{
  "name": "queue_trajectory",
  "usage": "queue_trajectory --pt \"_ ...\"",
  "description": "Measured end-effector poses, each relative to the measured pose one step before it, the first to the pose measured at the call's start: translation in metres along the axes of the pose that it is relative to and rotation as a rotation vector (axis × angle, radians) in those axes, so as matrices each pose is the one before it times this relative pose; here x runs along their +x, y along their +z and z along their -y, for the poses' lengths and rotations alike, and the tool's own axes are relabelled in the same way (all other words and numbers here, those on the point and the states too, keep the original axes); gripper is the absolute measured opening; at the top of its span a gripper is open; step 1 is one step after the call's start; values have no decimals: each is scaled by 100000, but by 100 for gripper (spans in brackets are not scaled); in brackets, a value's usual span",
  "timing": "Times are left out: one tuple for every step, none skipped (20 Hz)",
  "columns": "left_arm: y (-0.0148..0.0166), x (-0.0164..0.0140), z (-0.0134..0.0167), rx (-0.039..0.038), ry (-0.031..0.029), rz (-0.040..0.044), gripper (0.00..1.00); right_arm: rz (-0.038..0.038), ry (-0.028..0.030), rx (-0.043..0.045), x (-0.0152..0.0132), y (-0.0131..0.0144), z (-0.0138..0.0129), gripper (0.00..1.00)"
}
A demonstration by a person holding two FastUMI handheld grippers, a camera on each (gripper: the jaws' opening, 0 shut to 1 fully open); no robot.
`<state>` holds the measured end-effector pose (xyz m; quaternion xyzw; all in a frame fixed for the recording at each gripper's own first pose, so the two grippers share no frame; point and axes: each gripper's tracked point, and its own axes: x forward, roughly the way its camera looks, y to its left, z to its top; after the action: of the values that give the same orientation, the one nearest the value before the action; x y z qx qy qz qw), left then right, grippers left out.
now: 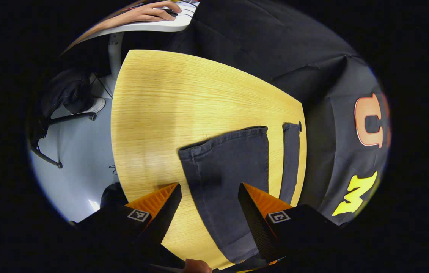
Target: Grasp the waist and the cuffs of the jeans and fold them to make the two legs overlap; first hold the waist and fold one-third of the jeans toward the cuffs, then hold the cuffs and fold the remaining one-third in the same direction to finish folding.
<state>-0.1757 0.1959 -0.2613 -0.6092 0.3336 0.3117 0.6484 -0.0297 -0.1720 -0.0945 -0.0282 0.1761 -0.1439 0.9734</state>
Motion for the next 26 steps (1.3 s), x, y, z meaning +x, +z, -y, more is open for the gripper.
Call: queue_trajectory --pt "303 327 588 -284 -1477 824 98 -479 -580 511 9 -109 149 94" --pt "226 414 510 46 -1710 1212 97 -538 -468 508 31 -211 -45 96" --pt "63 292 512 98 -1558 704 97 -869 -352 493 87 -212 -34 96" --pt "131 279 475 -242 -1635 1326 97 -464 -122 511 -12 -252 47 96" --pt "7 217 317 -1133 -1401 534 97 -478 -220 46 6 -14 38 96" --pt "20 170 361 -924 -1971 98 97 -73 -54 -319 -1 -159 31 94" --pt "54 41 260 -1299 -1637 -39 97 -115 -157 -555 -9 38 93 94" --pt "-83 305 -323 -267 637 -586 96 -182 -100 -55 50 -40 121 97" --pt "-81 85 -256 -302 -178 -1414 95 -632 -163 454 121 -133 264 94" --pt "39 26 -449 -876 1121 -811 83 -1116 279 974 151 -336 324 94" --pt "69 45 -861 -1115 3064 -558 80 -525 3210 2403 -115 -20 -182 94" --pt "195 264 -732 -894 1744 -179 58 -913 4191 3321 -116 19 -573 94" --pt "-88 33 -550 -547 1428 -595 37 -1876 2370 2366 126 -230 -102 94" --pt "-17 -18 139 -1401 -915 124 15 -2194 1256 1998 602 -577 270 97" --pt "96 -88 80 -757 -70 -100 10 -2421 -59 1742 339 -418 566 94" --pt "-13 100 -9 -17 684 1 7 -2282 -1015 2137 280 -483 912 94" --pt "-42 37 50 860 673 -16 6 -2648 -956 3554 404 -329 965 97" --pt "92 79 -118 740 193 78 6 -3830 -775 4360 316 -696 1009 94" --pt "57 -11 -31 -204 -257 14 5 -4775 -1182 5389 486 -677 1248 94" --pt "-75 -15 69 -743 -495 -159 5 -4447 -1193 6475 661 -779 1387 94" --pt "-103 -69 103 -540 -488 -51 5 -6033 -2545 6278 511 -983 1763 97" --pt "-2 -25 34 -20 -330 62 5 -5397 -2434 6429 671 -742 1623 99" --pt "58 1 -16 362 -36 183 5 -5771 -1286 6594 696 -959 1492 99" --pt "34 70 -67 401 138 -5 5 -4766 -1007 7775 839 -549 1164 99" --pt "14 -4 -18 255 82 -46 5 -4390 -1311 8321 841 -382 1163 98" --pt "31 52 37 81 -34 -38 5 -3962 -840 8794 716 -301 1048 98"
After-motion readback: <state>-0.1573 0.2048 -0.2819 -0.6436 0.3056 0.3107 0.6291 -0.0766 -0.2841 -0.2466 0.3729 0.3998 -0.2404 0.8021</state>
